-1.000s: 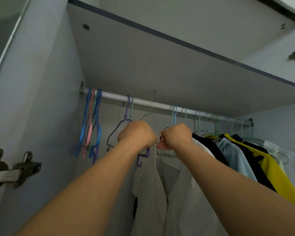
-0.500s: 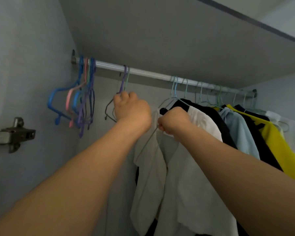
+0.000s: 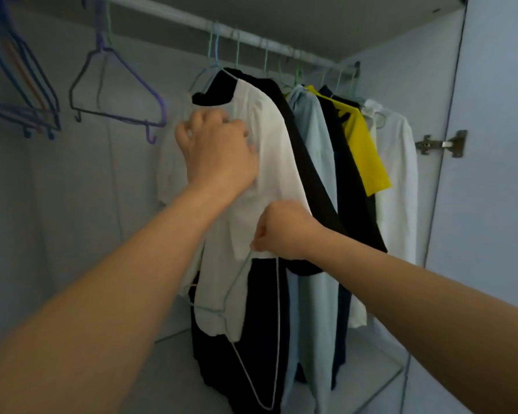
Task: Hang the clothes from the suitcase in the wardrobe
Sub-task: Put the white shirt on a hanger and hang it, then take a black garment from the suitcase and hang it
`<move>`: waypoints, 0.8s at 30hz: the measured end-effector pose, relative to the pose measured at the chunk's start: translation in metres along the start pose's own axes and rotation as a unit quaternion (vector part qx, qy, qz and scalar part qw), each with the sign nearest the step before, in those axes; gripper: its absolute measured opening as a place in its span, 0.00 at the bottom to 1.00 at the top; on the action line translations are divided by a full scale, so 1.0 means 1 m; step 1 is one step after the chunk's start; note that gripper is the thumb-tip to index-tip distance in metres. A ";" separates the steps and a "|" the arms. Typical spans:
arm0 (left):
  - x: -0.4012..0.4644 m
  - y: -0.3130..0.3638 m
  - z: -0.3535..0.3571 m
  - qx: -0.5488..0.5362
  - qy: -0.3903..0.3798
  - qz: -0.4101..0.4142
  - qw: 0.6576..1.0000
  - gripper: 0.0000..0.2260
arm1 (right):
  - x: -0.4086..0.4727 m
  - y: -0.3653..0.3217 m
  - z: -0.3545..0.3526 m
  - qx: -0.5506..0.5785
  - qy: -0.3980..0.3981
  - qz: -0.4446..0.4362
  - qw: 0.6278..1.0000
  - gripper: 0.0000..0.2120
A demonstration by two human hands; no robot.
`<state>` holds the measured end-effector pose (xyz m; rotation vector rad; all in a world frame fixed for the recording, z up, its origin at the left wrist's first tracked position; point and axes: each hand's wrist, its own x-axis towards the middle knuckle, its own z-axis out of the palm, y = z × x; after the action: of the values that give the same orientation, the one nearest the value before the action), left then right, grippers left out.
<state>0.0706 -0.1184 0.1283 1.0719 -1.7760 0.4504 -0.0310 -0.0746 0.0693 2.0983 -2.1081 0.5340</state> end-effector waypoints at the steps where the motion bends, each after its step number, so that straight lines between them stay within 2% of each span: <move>1: -0.012 0.013 0.006 -0.036 -0.007 0.007 0.999 0.14 | -0.015 0.012 0.000 0.001 -0.008 0.007 1.000 0.15; 4: -0.063 0.056 0.029 -0.145 0.002 0.013 0.989 0.16 | -0.069 0.059 -0.006 -0.002 -0.034 0.044 0.998 0.14; 8: -0.150 0.123 0.057 -0.250 -0.008 -0.044 0.967 0.18 | -0.157 0.133 -0.021 0.060 -0.053 0.147 0.986 0.11; 10: -0.199 0.163 0.071 -0.272 -0.043 -0.057 0.960 0.20 | -0.209 0.174 -0.027 0.091 -0.032 0.214 0.972 0.11; 14: -0.289 0.241 0.089 -0.327 -0.172 -0.084 0.925 0.27 | -0.312 0.246 -0.040 0.159 0.042 0.339 0.926 0.10; 16: -0.329 0.281 0.093 -0.350 -0.274 -0.114 0.888 0.32 | -0.363 0.277 -0.049 0.194 0.091 0.408 0.887 0.07; 18: -0.360 0.311 0.100 -0.376 -0.367 -0.156 0.836 0.38 | -0.407 0.300 -0.055 0.228 0.132 0.459 0.848 0.04; 21: -0.400 0.357 0.105 -0.409 -0.469 -0.209 0.754 0.46 | -0.475 0.329 -0.068 0.272 0.201 0.514 0.788 0.06; 23: -0.422 0.382 0.111 -0.426 -0.534 -0.217 0.698 0.46 | -0.514 0.345 -0.070 0.295 0.245 0.547 0.744 0.08; 24: -0.434 0.393 0.115 -0.433 -0.573 -0.216 0.661 0.43 | -0.532 0.352 -0.068 0.304 0.260 0.563 0.723 0.09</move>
<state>-0.2582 0.2156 -0.2418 0.9977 -2.1666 -1.5985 -0.3721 0.4420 -0.0994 0.2693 -2.7426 1.8389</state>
